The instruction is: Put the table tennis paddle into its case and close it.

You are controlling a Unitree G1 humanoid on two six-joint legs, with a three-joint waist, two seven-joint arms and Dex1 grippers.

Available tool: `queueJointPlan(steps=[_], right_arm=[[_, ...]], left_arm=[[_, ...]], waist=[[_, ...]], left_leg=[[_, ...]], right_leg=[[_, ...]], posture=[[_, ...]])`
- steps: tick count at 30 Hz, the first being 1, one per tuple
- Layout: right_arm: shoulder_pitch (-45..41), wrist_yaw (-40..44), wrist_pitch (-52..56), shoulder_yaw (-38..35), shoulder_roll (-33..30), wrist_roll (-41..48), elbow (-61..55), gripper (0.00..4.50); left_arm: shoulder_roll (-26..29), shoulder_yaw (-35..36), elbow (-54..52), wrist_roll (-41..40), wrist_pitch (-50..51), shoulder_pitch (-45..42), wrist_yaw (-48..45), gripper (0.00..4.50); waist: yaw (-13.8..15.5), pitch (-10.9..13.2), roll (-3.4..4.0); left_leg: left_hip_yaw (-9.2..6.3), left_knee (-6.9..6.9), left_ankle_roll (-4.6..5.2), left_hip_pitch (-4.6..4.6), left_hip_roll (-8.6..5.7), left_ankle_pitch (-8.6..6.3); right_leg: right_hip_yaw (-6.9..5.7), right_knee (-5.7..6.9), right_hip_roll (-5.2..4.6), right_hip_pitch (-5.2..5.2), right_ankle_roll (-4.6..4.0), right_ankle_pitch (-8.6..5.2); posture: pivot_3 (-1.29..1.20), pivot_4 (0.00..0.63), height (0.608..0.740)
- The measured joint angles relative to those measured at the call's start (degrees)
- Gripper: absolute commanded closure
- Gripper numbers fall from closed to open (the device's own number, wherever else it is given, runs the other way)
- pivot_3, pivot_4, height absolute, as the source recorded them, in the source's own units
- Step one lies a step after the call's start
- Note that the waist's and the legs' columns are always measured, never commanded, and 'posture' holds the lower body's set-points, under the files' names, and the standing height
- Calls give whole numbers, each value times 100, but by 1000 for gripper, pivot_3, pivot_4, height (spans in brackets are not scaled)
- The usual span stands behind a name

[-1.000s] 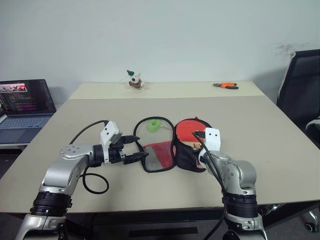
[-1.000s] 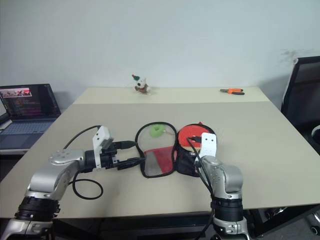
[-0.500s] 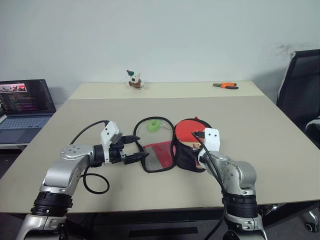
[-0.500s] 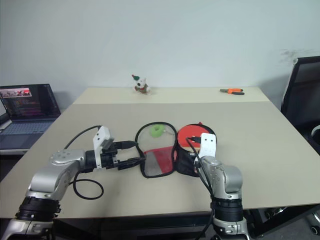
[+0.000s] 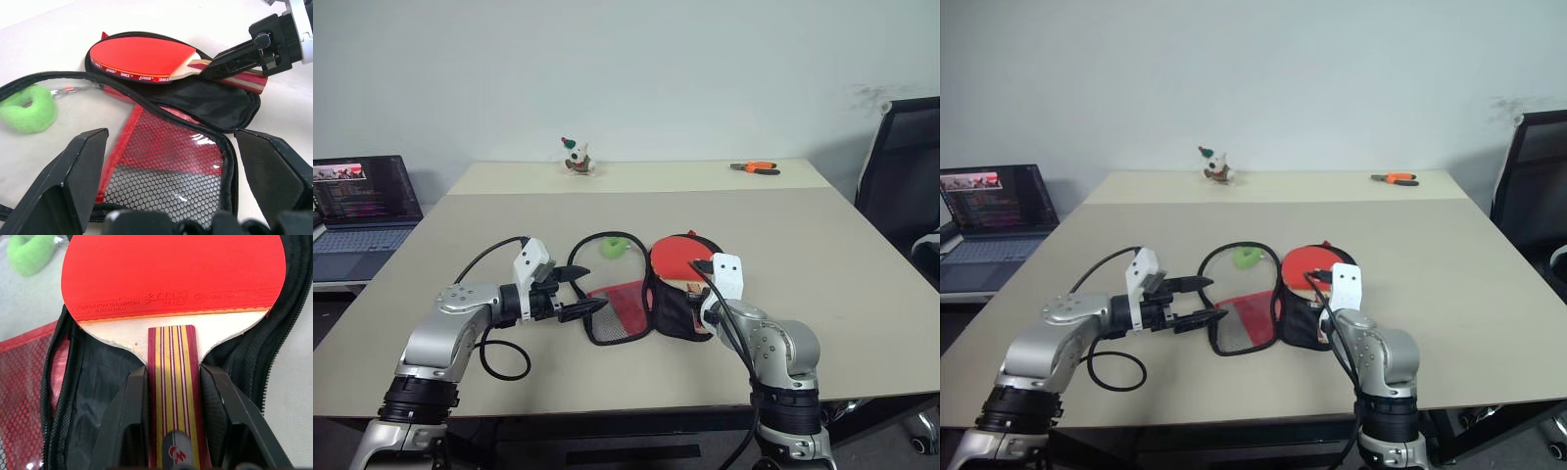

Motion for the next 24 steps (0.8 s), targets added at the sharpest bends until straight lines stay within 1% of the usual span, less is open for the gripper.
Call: queueJointPlan(steps=[5, 13, 24], right_arm=[[11, -1, -43, 134, 0, -161, 46, 3027], [54, 34, -604, 467, -6, -568, 587, 3027], [104, 144, -1059, 611, -88, -890, 870, 3027]], left_arm=[[-3, 0, 0, 5, -20, -9, -1, 0], [-14, 0, 0, 22, -33, -13, 13, 0], [-41, 0, -1, 20, -33, 7, -22, 0]], waist=[[0, 0, 0], [-1, -1, -2], [-1, -6, -10]], left_leg=[[0, 0, 0, 0, 0, 0], [0, 4, 0, 0, 0, 0], [2, 17, -1, 14, -2, 1]], right_leg=[[0, 0, 0, 0, 0, 0], [0, 4, 2, 1, 0, 0], [4, 34, 6, 5, 0, 0]], posture=[[0, 150, 740], [0, 150, 740], [0, 150, 740]])
